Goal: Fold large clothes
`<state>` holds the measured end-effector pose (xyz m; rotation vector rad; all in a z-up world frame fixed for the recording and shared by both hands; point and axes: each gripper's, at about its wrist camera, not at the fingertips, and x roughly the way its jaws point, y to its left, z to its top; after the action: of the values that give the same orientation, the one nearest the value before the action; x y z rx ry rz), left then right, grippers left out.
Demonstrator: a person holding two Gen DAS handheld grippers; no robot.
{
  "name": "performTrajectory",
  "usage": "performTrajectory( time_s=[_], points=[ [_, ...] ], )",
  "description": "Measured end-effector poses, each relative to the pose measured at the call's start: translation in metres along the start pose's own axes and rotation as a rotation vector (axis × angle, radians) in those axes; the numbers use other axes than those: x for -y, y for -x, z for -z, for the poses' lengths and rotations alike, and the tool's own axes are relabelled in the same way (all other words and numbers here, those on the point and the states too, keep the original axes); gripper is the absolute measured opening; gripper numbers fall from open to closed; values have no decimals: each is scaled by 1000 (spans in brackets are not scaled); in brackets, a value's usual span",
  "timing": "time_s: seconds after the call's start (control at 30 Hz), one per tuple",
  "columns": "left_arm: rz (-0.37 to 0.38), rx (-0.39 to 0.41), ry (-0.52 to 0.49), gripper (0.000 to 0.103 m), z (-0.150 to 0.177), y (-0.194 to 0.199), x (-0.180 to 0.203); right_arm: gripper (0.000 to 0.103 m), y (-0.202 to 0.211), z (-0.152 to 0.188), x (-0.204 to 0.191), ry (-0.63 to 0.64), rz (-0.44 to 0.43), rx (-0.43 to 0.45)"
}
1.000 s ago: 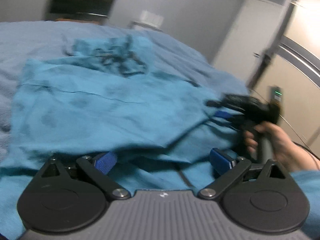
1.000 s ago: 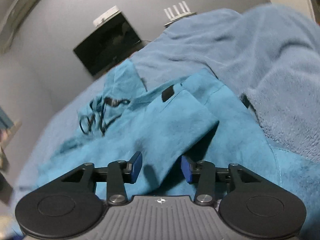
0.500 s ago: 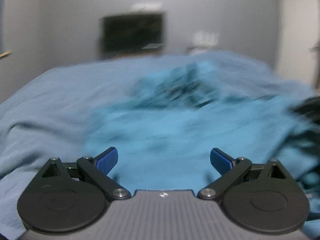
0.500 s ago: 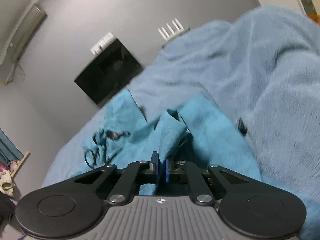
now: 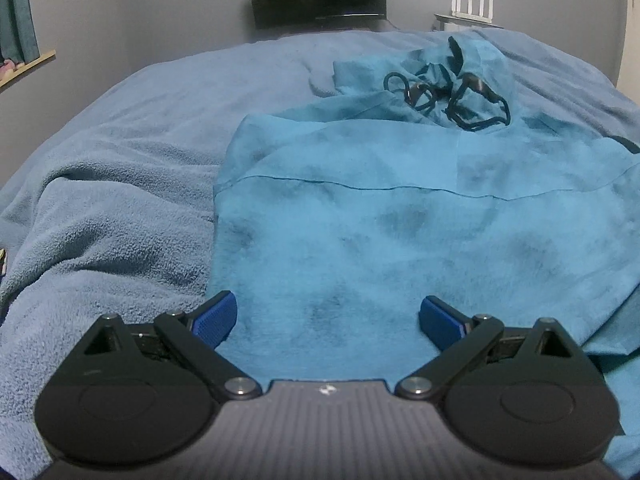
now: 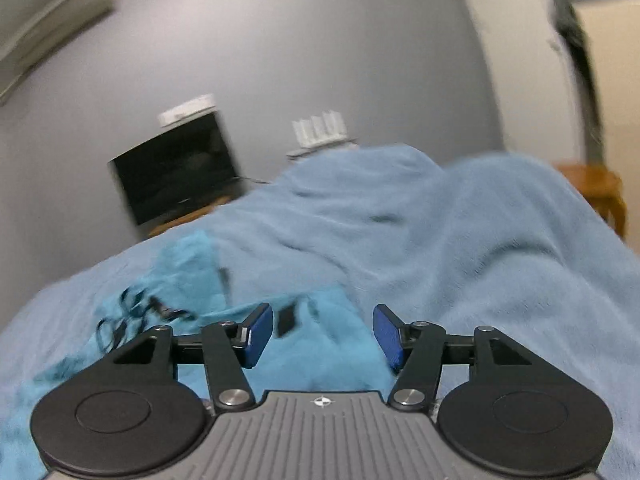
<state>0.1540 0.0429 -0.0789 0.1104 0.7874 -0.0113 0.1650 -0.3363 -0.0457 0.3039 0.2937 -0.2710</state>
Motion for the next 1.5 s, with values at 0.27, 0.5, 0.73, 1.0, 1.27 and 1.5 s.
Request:
performTrajectory(
  time_s=[0.27,0.5,0.73,1.0,1.27,1.5],
  points=[
    [-3,-2,-3,99,0,-2,-1,58,-18,17,-47,245,-174,-93],
    [-21,-6,-21,100,1,-8,3,65,-56,45,-52,335,-75,-363],
    [-24,-1,-25,100,2,-7,3,78,-55,59,-63,407,-55,-342],
    [67,134,-47,100,11,25,6,96,-24,63,-61,416,-60,-285],
    [246,200,-1,100,23,86,-2,98,42,37,-53,353,-166,-184],
    [420,77,25,100,31,141,-15,102,124,-12,-39,360,-382,-155]
  ],
)
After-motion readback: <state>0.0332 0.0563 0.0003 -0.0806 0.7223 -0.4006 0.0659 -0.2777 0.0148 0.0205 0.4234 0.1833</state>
